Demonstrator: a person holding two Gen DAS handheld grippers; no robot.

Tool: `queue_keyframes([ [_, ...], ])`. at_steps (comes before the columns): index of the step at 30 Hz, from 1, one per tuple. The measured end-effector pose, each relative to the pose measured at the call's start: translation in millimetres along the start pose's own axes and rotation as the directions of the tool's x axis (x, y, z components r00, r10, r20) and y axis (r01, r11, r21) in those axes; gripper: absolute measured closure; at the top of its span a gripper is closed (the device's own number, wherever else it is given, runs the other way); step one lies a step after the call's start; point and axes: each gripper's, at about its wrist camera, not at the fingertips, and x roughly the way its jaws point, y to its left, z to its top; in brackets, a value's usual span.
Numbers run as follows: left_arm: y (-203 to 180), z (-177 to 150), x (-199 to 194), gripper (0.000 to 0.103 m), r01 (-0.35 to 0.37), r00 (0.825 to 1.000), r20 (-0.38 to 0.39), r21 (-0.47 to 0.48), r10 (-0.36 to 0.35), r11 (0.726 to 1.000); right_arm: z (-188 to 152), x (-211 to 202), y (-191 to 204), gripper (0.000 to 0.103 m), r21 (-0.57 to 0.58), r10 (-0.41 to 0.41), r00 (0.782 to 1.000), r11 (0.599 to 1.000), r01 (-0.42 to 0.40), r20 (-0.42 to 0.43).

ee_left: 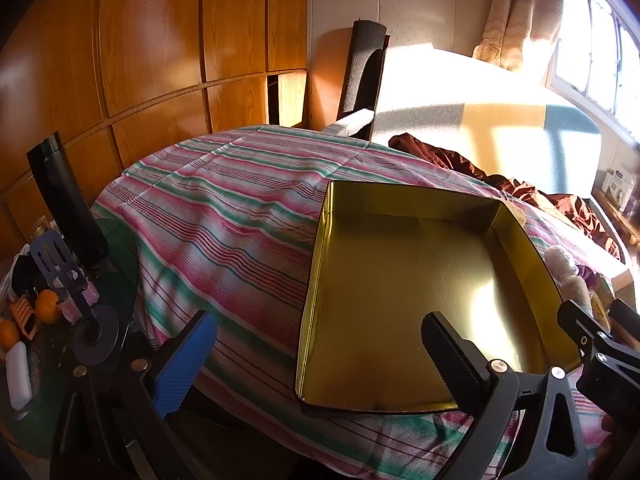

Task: Organize objects
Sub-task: 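Reach the left gripper to a tan sponge and grasp it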

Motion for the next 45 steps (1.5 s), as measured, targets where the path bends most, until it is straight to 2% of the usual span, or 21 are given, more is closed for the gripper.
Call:
queue_keyframes([
  [11,-6.6,-1.9,1.7,0.0,0.005,1.0,-0.008,0.023,-0.005,1.0,0.9,0.4,-6.7,0.0,-0.002,0.0,1.0,1.0,0.0,-0.002],
  [19,-11.7,-1.2,3.8,0.0,0.037,0.999,-0.016,0.044,-0.036,0.998,4.8,1.5,-17.2,0.0,0.012,-0.023,1.0,1.0,0.023,-0.006],
  [23,-15.2,-1.8,7.2,0.0,0.102,0.994,-0.038,0.064,-0.099,0.993,7.0,3.3,-27.5,0.0,0.025,-0.029,0.999,0.999,0.03,-0.021],
  [26,-20.0,-2.2,8.0,0.0,0.193,0.98,-0.07,0.076,-0.188,0.978,10.3,4.2,-41.6,0.0,0.037,-0.035,0.999,0.999,0.036,-0.031],
  [29,-31.9,-2.6,8.1,0.0,0.252,0.965,-0.101,0.103,-0.242,0.962,17.5,4.3,-63.3,0.0,0.059,-0.054,0.998,0.997,0.056,-0.038],
  [35,-57.6,2.6,4.0,0.0,0.306,0.951,-0.103,0.209,-0.29,0.929,37.6,3.2,-125.7,0.0,0.079,-0.138,0.989,0.987,0.142,-0.053],
  [37,-63.7,12.3,3.8,0.0,0.353,0.935,-0.11,0.215,-0.336,0.911,44.1,4.0,-147.3,0.0,0.07,-0.183,0.982,0.98,0.187,-0.055],
  [41,-85.6,40.8,4.7,0.0,0.403,0.915,-0.098,0.26,-0.391,0.877,50.0,5.6,-189.4,0.0,0.069,-0.255,0.966,0.964,0.258,-0.039],
  [45,-119.1,73.4,16.0,0.0,0.441,0.897,-0.12,0.315,-0.426,0.84,47.4,8.6,-221.1,0.0,0.105,-0.264,0.964,0.959,0.265,-0.018],
])
